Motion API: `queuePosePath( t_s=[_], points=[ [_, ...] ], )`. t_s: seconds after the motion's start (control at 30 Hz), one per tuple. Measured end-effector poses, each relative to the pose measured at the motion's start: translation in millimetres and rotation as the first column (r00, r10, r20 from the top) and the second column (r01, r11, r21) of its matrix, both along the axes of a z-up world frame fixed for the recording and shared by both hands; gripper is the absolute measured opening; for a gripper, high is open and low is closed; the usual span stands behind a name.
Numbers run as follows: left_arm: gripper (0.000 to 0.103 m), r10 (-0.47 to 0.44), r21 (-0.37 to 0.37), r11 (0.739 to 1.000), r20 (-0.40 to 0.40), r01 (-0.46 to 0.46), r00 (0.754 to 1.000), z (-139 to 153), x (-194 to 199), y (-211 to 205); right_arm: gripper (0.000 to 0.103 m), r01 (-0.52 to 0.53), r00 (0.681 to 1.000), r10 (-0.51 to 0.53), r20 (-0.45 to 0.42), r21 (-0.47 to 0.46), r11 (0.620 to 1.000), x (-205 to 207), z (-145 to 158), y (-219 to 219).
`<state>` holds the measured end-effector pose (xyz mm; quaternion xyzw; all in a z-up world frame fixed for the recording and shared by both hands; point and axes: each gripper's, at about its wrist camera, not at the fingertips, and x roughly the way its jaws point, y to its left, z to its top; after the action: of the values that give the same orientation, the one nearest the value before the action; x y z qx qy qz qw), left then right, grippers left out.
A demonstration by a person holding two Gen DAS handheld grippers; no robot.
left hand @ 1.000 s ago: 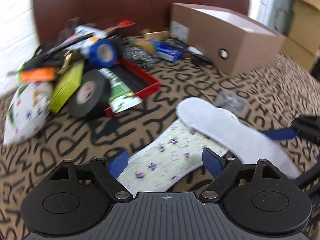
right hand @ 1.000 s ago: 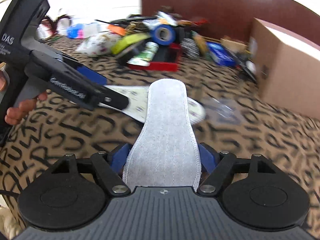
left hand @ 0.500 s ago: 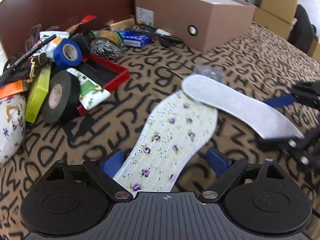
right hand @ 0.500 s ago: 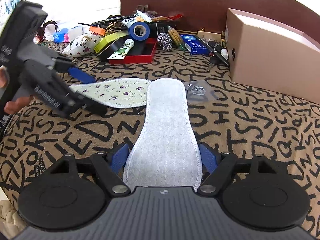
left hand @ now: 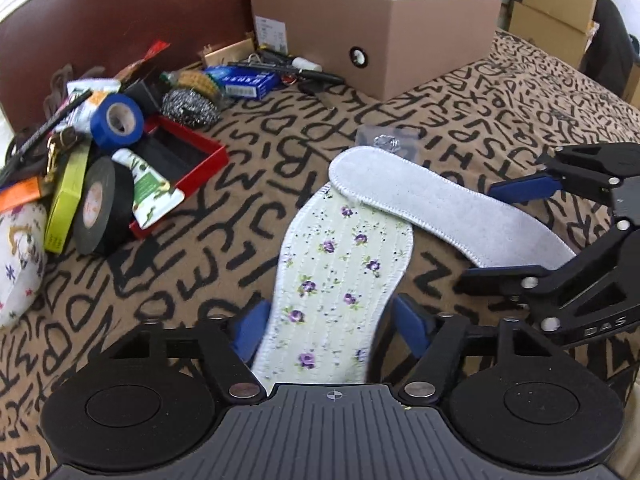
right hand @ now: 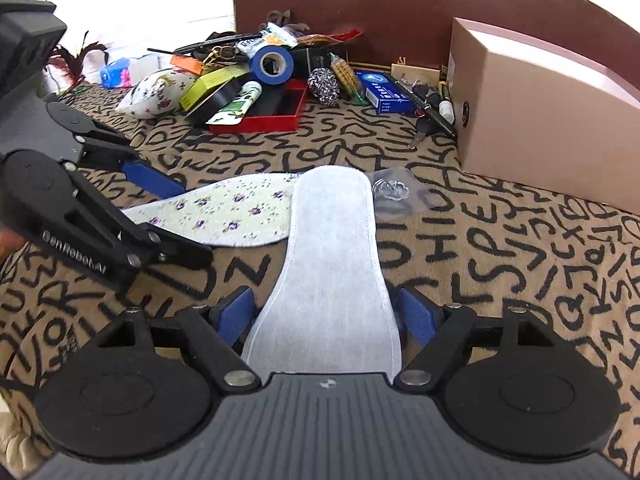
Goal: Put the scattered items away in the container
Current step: 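Lift and separate the two insoles, each held in its own gripper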
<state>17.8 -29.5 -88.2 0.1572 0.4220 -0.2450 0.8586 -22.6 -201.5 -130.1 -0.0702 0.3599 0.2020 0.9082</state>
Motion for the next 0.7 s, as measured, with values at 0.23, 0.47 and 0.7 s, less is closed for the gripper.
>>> queuePosePath(
  t_s=[0.23,0.47,0.7],
  points=[
    [0.073,0.017,-0.007,1.0,-0.007,-0.017,1.0,0,-1,-1,0.074,0.006,1.0,-0.006,-0.004,-0.008,1.0,4,2,1],
    [0.063,0.061,-0.008,0.998,-0.007,-0.061,0.998,6,-4,-2,0.068,0.01,1.0,-0.011,0.009,0.009,1.0,3,6,1],
    [0.062,0.084,-0.079,0.993,-0.007,-0.084,0.996,22,-10,8,0.068,0.032,0.997,-0.035,0.076,0.032,0.999,-4,28,-11]
  ],
)
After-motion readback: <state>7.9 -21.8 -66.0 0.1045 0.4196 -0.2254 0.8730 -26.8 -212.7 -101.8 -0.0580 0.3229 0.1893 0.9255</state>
